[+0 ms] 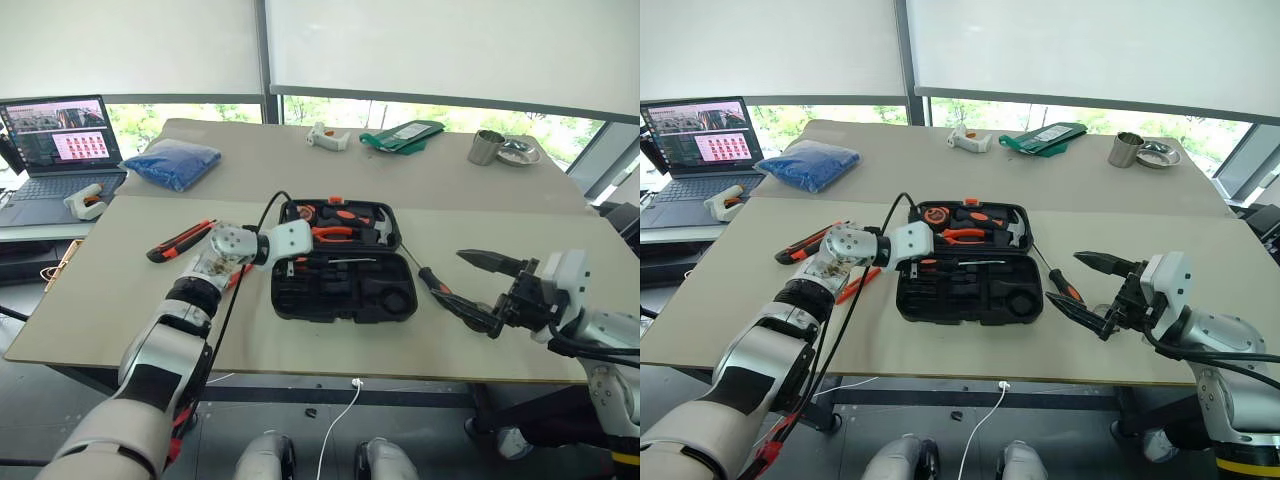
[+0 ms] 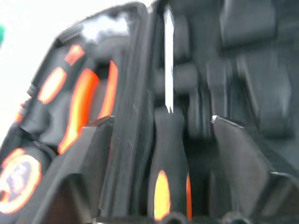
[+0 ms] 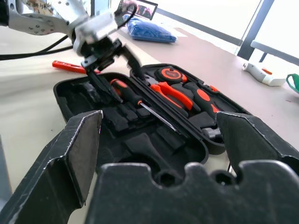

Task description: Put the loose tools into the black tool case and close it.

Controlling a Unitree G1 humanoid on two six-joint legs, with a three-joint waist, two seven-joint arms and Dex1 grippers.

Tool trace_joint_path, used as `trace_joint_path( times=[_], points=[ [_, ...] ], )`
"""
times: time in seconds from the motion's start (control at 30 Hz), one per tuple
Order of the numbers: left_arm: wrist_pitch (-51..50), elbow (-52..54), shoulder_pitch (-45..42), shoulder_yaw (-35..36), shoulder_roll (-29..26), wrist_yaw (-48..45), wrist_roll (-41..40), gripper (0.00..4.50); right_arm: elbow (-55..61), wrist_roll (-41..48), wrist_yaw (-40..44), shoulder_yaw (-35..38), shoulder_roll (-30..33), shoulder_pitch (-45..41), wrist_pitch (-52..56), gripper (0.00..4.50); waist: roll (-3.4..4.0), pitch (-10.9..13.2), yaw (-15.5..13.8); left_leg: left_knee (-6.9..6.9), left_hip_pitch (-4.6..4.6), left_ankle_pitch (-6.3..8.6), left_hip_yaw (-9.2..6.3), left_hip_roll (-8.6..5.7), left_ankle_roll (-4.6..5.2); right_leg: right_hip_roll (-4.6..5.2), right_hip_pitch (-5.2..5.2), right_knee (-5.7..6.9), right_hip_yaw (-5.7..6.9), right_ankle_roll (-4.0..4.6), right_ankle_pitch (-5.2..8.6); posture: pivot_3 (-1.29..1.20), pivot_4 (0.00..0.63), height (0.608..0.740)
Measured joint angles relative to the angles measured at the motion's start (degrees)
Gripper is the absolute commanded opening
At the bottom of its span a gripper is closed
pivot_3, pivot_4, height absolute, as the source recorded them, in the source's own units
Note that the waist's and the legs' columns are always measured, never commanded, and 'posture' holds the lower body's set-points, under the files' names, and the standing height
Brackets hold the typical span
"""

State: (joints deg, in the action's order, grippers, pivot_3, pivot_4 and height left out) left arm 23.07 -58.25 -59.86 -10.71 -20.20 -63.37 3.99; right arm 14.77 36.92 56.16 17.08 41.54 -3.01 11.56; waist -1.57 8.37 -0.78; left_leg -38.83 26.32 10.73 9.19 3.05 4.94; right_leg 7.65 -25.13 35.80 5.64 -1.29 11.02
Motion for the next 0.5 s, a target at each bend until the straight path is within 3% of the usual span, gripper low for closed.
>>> trace_joint_path(
  times=[0.03, 0.13, 0.37, 0.5],
  points=[
    [-0.3, 0.0, -0.4, 0.7, 0.0, -0.3, -0.7, 3.52, 0.6, 0.8, 0.0, 0.3, -0.1, 0.0, 0.7, 4.50, 0.00, 0.0, 0.0, -0.01, 0.00, 0.00, 0.00, -0.01, 0.00, 0.00, 0.01, 0.00, 0.00, 0.00, 0.00, 0.00, 0.150, 0.740],
    [-2.0, 0.0, -0.5, 1.9, 0.4, -0.1, -1.8, 2.75, 1.8, 2.9, -0.2, 1.6, -0.1, 0.3, 2.7, 4.50, 0.00, 0.0, 0.0, -0.02, 0.00, 0.00, -0.01, -0.01, 0.01, 0.00, 0.03, 0.01, 0.00, 0.00, 0.00, 0.00, 0.150, 0.740],
    [-9.7, -0.2, 2.3, 1.9, 3.6, 3.0, -1.7, 0.13, 1.9, 5.5, -3.7, 3.1, -2.7, 0.7, 4.6, 4.50, 0.00, 0.0, 0.0, -0.03, 0.00, 0.00, -0.02, -0.03, 0.01, 0.00, 0.03, 0.03, 0.00, -0.02, 0.00, 0.00, 0.150, 0.740],
    [-12.7, 0.5, 3.6, 1.4, 4.7, 4.2, -1.0, 0.06, 1.9, 6.9, -4.5, 4.1, -2.8, 0.5, 5.4, 4.50, 0.00, 0.0, 0.0, -0.03, -0.01, 0.00, -0.04, -0.02, 0.01, 0.00, 0.04, 0.04, 0.01, -0.01, 0.00, 0.00, 0.150, 0.740]
  ],
)
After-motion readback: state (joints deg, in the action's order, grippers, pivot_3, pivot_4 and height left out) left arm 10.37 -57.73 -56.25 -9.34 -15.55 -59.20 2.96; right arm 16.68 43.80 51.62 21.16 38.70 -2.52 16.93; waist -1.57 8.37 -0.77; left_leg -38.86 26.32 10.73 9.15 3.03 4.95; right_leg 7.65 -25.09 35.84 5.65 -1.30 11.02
